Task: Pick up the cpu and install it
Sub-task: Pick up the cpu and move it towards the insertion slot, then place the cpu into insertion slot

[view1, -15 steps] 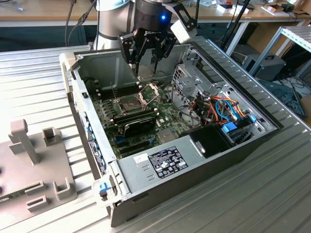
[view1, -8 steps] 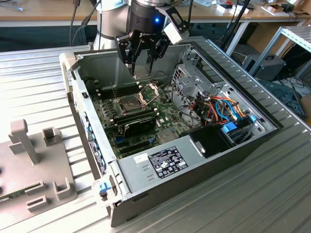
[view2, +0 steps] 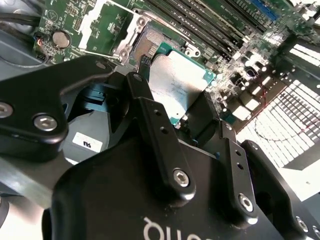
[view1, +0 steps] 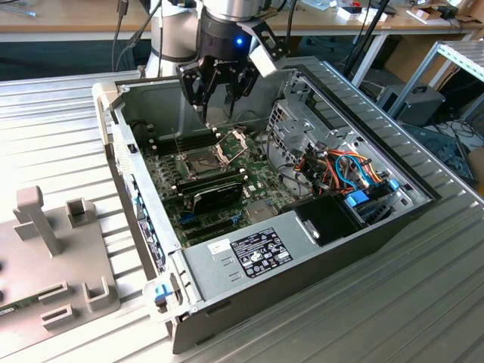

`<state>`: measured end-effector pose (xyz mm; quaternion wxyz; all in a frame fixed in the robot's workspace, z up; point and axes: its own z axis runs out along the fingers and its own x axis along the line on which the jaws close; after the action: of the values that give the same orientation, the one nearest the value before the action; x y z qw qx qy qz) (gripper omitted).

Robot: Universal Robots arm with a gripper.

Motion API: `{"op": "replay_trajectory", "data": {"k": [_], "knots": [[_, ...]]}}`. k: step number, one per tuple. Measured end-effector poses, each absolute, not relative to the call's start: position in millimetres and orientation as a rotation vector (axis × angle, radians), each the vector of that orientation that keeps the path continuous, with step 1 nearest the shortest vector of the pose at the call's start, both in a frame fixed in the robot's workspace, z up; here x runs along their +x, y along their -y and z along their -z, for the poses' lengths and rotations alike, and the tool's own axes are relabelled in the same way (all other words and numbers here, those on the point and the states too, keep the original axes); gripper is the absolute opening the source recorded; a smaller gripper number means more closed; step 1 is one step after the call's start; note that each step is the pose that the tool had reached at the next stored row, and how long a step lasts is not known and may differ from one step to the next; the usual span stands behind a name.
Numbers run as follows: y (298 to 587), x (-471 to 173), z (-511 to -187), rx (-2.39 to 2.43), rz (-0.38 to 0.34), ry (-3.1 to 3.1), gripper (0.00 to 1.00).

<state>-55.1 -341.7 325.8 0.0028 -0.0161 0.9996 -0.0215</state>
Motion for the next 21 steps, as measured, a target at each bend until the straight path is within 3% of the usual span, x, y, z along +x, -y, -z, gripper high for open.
{"op": "replay_trajectory", "data": {"k": [21], "knots": [[335.6,-55.0,-313.6,-0.051,0.067,-3.135,0.55]]}}
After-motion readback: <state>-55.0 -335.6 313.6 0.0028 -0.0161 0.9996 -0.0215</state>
